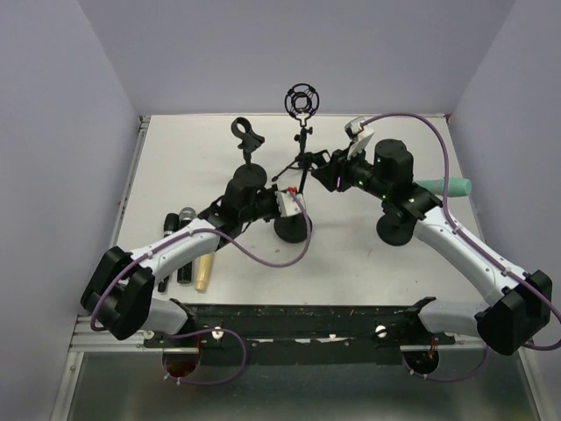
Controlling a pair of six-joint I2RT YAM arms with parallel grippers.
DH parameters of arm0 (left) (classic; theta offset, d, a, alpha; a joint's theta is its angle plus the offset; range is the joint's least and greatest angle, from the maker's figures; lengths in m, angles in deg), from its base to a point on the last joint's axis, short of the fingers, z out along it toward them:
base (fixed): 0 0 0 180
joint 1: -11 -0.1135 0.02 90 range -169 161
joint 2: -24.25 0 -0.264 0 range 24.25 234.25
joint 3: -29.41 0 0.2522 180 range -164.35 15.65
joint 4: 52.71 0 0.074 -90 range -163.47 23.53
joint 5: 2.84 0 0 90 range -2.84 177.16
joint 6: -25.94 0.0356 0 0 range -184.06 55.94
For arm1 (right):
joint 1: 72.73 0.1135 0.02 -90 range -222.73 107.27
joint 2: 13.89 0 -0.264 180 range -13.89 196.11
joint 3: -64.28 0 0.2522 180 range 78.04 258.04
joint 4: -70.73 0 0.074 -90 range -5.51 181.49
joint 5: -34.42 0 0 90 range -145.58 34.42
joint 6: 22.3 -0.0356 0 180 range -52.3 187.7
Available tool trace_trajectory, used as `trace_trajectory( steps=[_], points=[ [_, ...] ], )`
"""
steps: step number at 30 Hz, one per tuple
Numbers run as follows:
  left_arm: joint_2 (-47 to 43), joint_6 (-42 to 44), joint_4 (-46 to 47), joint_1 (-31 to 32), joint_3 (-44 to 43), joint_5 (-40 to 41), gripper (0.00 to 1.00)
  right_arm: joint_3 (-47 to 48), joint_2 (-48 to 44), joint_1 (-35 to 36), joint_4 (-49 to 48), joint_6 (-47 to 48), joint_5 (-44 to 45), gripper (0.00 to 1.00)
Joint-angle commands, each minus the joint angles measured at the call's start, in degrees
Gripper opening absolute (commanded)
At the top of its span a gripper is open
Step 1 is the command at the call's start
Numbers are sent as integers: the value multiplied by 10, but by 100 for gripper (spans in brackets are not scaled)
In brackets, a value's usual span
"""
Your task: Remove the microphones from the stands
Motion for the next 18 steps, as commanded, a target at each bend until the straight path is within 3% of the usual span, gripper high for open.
trace_trajectory(
  steps=[1, 7, 11, 13, 16, 18],
  points=[
    [-5, -330, -113, -52, -90, -129, 0, 4, -21, 5, 4, 53, -24, 26],
    [81, -569, -160, -113, -150, -341, 0, -17, -49, 4, -8, 111, -39, 26],
    [134, -699, -94, -125, -155, -445, 0, -34, -65, 4, -20, 142, -55, 26],
    [156, -708, -127, -126, -177, -461, 0, -39, -72, 4, -21, 150, -62, 26],
    [224, -694, -262, -133, -257, -479, 1, -46, -78, 4, -25, 150, -60, 26],
    [231, -684, -297, -135, -276, -452, 25, -50, -79, 4, -24, 141, -45, 26]
  ],
)
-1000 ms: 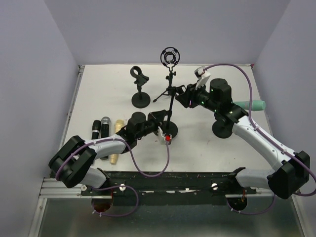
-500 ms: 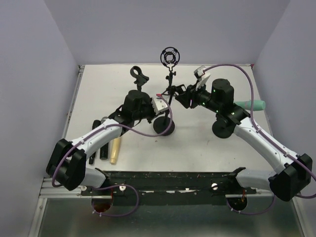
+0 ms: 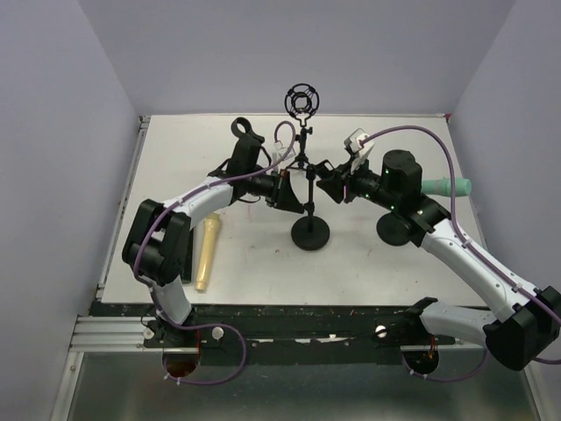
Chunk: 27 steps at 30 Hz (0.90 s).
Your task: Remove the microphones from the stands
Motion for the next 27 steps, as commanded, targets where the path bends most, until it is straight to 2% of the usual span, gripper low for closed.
trace_trajectory(
  steps=[1, 3, 4, 8, 10, 14, 19, 23, 27],
  points=[
    [19, -28, -112, -7, -63, -27, 32, -5, -22, 1, -28, 4, 19, 26],
    [-10, 0, -106, -7, -54, 7, 54, -6, -19, 1, -25, -10, 46, 26],
    [-24, 20, -110, -7, -53, 32, 57, -6, -18, 0, -24, -12, 55, 26],
    [-89, 140, -123, -9, -34, 97, 62, -5, -16, 0, -28, -16, 57, 25],
    [-132, 247, -132, -1, -17, 144, 66, -4, -13, 0, -31, -21, 56, 25],
    [-219, 489, -76, 37, 73, 222, 66, -4, -8, 0, -35, -38, 61, 25],
    [-277, 718, 33, 98, 171, 244, 67, -6, -4, 0, -36, -45, 66, 25],
    [-265, 817, 69, 131, 192, 259, 67, -7, -2, 0, -53, -50, 66, 25],
    [-251, 858, 122, 150, 211, 284, 66, -7, -4, 0, -53, -55, 67, 25]
  ],
)
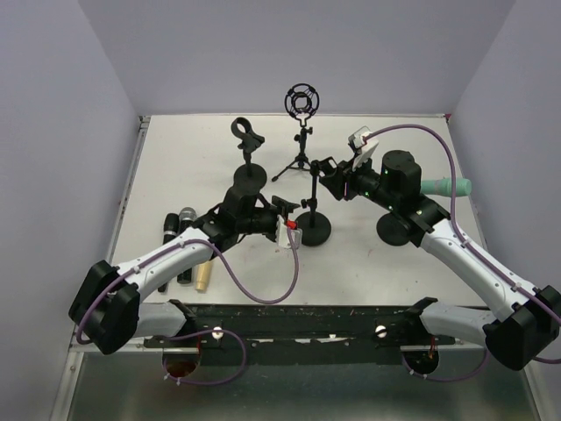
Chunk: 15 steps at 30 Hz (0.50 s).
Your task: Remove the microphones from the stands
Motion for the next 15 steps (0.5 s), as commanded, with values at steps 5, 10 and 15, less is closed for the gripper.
trace_trajectory(
  steps=[5, 10, 15],
  points=[
    [43, 169, 109, 23, 20, 61, 66, -2, -1, 0, -47, -20, 5, 25],
    [83, 188, 143, 29, 13, 96, 61, -2, 0, 0, -50, -26, 6, 25],
    [119, 204, 165, 32, 0, 149, 53, -1, 1, 0, -50, -27, 6, 25]
  ],
)
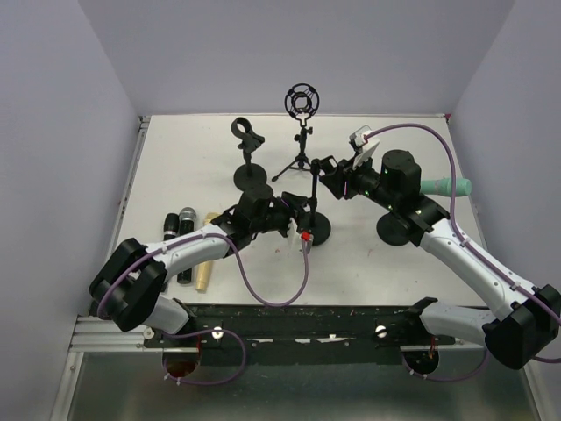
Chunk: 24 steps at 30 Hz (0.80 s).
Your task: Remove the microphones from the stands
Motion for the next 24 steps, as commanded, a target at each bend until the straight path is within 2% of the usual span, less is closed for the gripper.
trace_trajectory(
  steps=[1, 4, 9, 13, 18, 24],
  points=[
    [29, 28, 29, 4, -17, 59, 52, 0, -2, 2, -43, -13, 0, 25],
    [33, 20, 30, 4, -19, 62, 47, 0, -1, 2, -43, -15, 1, 25],
    [42, 5, 22, 6, -24, 76, 30, 0, 1, 2, -43, -15, 3, 25],
    [37, -58, 14, 6, -41, 71, 15, 1, 1, 2, -42, -15, 5, 25],
    [29, -290, -97, -28, -139, -20, 4, 1, -4, 2, -37, -12, 12, 25],
    [85, -551, -213, -99, -239, -218, 1, -2, -10, 1, -31, -10, 21, 25]
  ],
)
